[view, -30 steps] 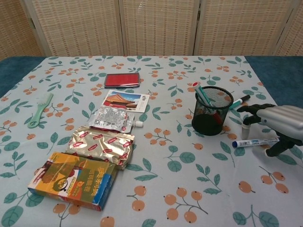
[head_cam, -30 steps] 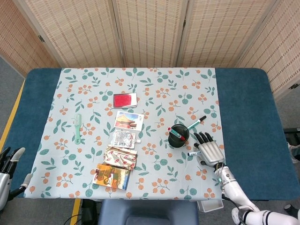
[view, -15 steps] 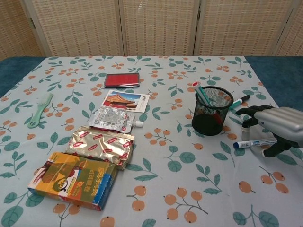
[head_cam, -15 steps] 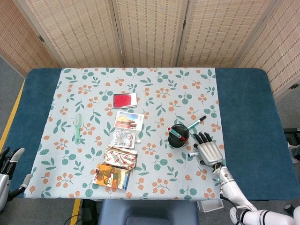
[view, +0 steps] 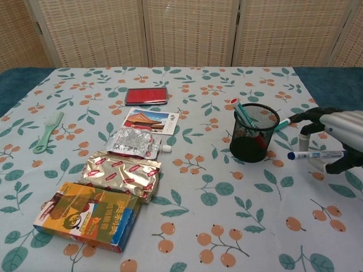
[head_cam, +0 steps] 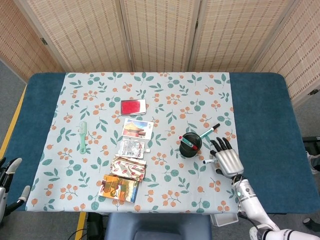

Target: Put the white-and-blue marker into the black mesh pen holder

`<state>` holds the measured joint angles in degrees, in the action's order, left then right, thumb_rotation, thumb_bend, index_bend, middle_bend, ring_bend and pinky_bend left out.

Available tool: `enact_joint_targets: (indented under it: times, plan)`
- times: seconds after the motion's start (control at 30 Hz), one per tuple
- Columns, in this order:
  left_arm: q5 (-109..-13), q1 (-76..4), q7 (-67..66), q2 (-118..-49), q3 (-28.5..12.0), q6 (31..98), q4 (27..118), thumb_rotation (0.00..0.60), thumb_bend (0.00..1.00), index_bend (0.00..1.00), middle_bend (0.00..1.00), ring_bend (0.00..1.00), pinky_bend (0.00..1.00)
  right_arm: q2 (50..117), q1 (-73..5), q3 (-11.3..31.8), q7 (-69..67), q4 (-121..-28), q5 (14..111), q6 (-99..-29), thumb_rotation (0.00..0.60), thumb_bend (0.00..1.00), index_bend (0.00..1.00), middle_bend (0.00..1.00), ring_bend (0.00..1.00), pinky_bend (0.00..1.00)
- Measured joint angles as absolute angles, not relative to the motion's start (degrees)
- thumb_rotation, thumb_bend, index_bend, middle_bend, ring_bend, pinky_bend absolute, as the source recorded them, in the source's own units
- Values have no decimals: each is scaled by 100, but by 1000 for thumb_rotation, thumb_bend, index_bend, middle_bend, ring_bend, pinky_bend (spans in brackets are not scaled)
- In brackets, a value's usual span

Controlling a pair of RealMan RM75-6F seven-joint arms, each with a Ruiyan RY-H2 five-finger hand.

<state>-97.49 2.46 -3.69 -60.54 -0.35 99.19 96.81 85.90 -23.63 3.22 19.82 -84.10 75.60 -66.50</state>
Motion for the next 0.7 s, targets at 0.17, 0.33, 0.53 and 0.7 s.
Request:
enact_joint_targets:
  times: [0.17,0.33,0.53,0.7]
  plan:
    - [-9743,221,-495,-6100,-34,9837,9696,600,402,66,163,43,263,7771,-2095,332,1271,-9289,7921,-7205,600,497,554,116,0,0]
    - [-9743,193,-621,-6149,-24,9754,9719,600,402,66,163,43,263,7340,-1949,418,12,-9831,8163,-7467,600,480,554,117,0,0]
    - [-9731,189,-576,-6137,-24,9745,9719,600,403,66,163,43,263,7560,-2060,736,-1351,-10062,8049,-7335,600,470,554,108,0,0]
    - [-9694,190,-437,-6089,-35,9751,9707,600,403,66,163,43,263,8369,-2367,1093,-1567,-9838,7666,-7061,600,462,554,100,0,0]
